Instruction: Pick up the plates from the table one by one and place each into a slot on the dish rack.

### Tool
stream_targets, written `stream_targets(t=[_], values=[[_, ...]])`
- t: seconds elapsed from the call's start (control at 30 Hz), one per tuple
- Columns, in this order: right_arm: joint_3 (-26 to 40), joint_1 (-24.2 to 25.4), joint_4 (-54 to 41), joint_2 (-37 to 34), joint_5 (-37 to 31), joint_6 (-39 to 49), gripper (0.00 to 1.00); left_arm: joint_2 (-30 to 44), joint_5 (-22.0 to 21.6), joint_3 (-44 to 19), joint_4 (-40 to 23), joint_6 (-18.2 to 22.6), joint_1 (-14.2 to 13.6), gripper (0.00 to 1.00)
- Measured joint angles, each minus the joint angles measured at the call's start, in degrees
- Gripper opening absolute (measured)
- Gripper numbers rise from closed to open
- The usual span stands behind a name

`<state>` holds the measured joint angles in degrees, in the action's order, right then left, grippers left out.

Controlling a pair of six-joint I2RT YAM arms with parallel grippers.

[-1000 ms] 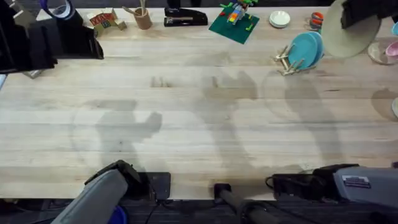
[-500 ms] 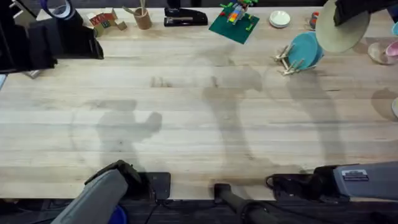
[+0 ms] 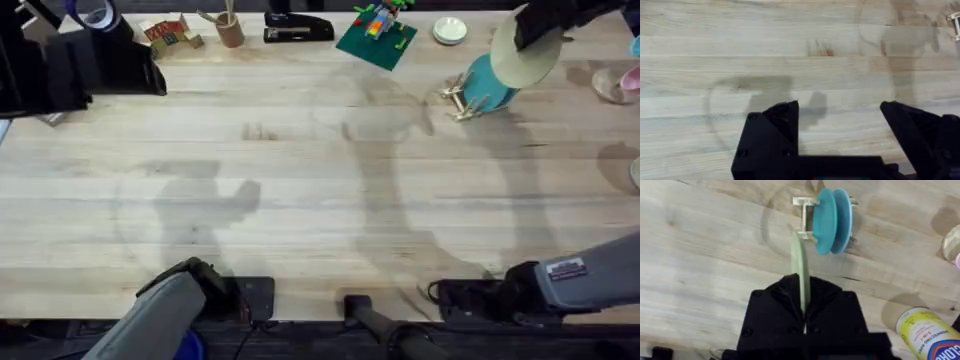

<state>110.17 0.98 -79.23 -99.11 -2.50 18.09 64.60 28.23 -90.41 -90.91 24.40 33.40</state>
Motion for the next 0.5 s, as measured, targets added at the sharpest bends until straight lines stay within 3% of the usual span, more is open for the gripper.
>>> stream_targets(t=[0.5], values=[[-0.11,0.01,1.48,-0.48,-0.03,0.04,0.032,0.00,0.00,0.00,0.00,0.00,-0.01,0.995]])
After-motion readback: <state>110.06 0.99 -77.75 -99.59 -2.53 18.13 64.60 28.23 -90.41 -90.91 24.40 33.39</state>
